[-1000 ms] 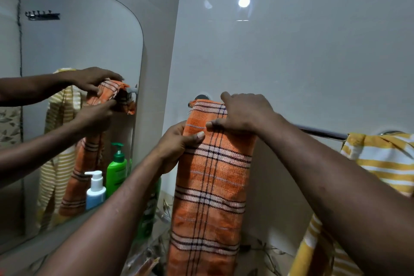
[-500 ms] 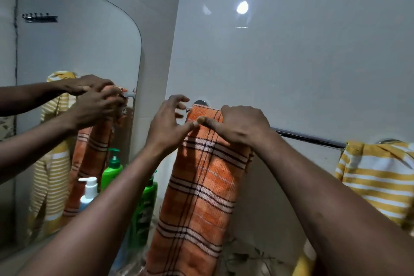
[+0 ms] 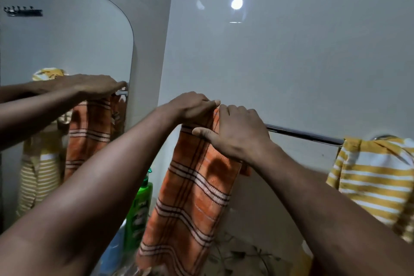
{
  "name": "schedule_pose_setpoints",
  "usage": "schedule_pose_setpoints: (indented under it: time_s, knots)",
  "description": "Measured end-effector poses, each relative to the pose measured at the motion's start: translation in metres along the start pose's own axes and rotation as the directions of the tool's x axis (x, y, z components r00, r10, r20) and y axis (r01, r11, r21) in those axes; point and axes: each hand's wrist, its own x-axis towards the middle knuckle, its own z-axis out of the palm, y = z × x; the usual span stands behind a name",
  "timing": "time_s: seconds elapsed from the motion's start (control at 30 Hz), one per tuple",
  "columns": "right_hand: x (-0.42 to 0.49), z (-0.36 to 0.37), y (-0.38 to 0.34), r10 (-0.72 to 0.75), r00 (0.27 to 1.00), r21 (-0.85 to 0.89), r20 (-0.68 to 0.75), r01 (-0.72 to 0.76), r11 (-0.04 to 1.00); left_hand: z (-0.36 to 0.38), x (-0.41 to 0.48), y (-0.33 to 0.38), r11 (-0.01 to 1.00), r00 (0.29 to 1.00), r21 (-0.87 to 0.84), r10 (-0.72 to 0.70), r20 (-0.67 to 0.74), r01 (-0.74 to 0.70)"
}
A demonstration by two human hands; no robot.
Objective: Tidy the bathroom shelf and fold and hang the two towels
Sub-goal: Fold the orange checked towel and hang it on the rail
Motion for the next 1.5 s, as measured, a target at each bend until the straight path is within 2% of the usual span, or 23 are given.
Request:
schedule_pose_setpoints:
  time_s: [0.07,0.13,0.23,0.3,0.4,0.53,0.63,0.7,0.73,0.83,0.93,1.0,1.07,1.1,1.13,1.17,1.2,1.23,1.27,1.33,1.47,1.5]
  knots:
    - [0.009,-0.001,0.005,0.000,1.000,-0.019,0.023,0.000,1.000,-0.004,0.007,0.005,0.999,0.997,0.019,-0.052,0.065,0.050]
    - [0.020,-0.007,0.013,-0.015,0.994,-0.001,0.108,0.015,1.000,-0.005,0.009,0.006,0.999,0.998,-0.033,-0.040,0.049,0.042]
    - [0.043,-0.014,0.026,-0.051,0.960,0.124,0.277,0.016,0.992,0.004,0.002,-0.004,0.963,0.972,-0.240,0.071,-0.223,-0.125]
    - [0.053,-0.012,0.031,-0.107,0.938,0.222,0.330,0.033,0.975,0.016,-0.007,-0.010,0.953,0.940,-0.236,0.110,-0.322,-0.193]
    - [0.059,-0.013,0.034,-0.156,0.924,0.298,0.349,0.049,0.953,0.029,-0.013,-0.012,0.968,0.926,-0.105,0.181,-0.332,-0.227]
    - [0.051,-0.012,0.034,-0.130,0.946,0.183,0.298,0.077,0.980,0.031,-0.012,-0.011,0.972,0.926,-0.077,0.184,-0.330,-0.221]
    - [0.039,-0.010,0.033,-0.068,0.986,-0.024,0.153,0.073,0.997,0.031,-0.009,-0.009,0.980,0.940,-0.055,0.168,-0.295,-0.192]
    - [0.031,-0.008,0.028,-0.074,0.997,-0.083,0.026,0.076,0.994,0.029,-0.007,-0.006,0.984,0.950,-0.025,0.163,-0.267,-0.176]
    - [0.028,-0.004,0.027,-0.073,0.997,-0.083,0.008,0.074,0.994,0.028,-0.006,-0.006,0.986,0.953,-0.016,0.158,-0.258,-0.167]
    - [0.030,0.000,0.029,-0.029,0.993,-0.043,0.113,0.034,0.999,0.026,-0.004,-0.003,0.989,0.959,0.022,0.149,-0.242,-0.148]
    - [0.043,-0.010,0.036,-0.017,0.970,0.020,0.244,0.012,1.000,0.027,-0.006,0.001,0.991,0.948,0.061,0.134,-0.288,-0.121]
    - [0.043,-0.014,0.033,-0.018,0.968,-0.018,0.252,0.024,1.000,0.029,-0.008,0.003,0.991,0.933,0.096,0.117,-0.340,-0.089]
    - [0.031,-0.014,0.031,-0.035,0.992,-0.076,0.118,0.044,0.996,0.029,-0.009,0.006,0.988,0.929,0.146,0.099,-0.357,-0.049]
    - [0.019,-0.012,0.030,-0.054,0.998,-0.060,-0.036,0.051,0.997,0.028,-0.008,0.007,0.985,0.933,0.170,0.093,-0.348,-0.035]
    - [0.004,-0.007,0.030,-0.051,0.971,0.017,-0.232,0.056,0.998,0.027,-0.007,0.009,0.983,0.938,0.182,0.089,-0.335,-0.028]
    - [-0.012,-0.002,0.030,0.000,0.907,0.129,-0.422,0.060,0.990,0.026,-0.006,0.012,0.984,0.946,0.179,0.078,-0.316,-0.021]
    - [-0.027,0.005,0.031,0.088,0.833,0.233,-0.546,0.050,0.971,0.025,-0.006,0.014,0.985,0.952,0.173,0.067,-0.299,-0.015]
    - [-0.040,0.012,0.030,0.174,0.787,0.309,-0.591,0.022,0.951,0.025,-0.006,0.015,0.986,0.957,0.164,0.052,-0.284,-0.005]
    - [-0.049,0.020,0.030,0.237,0.776,0.343,-0.584,-0.029,0.939,0.024,-0.005,0.015,0.987,0.963,0.160,0.039,-0.265,0.005]
    - [-0.058,0.034,0.028,0.271,0.789,0.301,-0.551,-0.115,0.947,0.023,-0.005,0.014,0.983,0.974,0.178,0.005,-0.227,0.036]
    - [-0.048,0.024,0.024,0.160,0.786,0.128,-0.597,-0.103,0.986,0.019,-0.003,0.018,0.969,0.989,0.235,-0.038,-0.142,0.071]
    - [-0.041,0.018,0.023,0.113,0.812,0.086,-0.572,-0.077,0.993,0.017,-0.002,0.020,0.970,0.992,0.227,-0.058,-0.117,0.083]
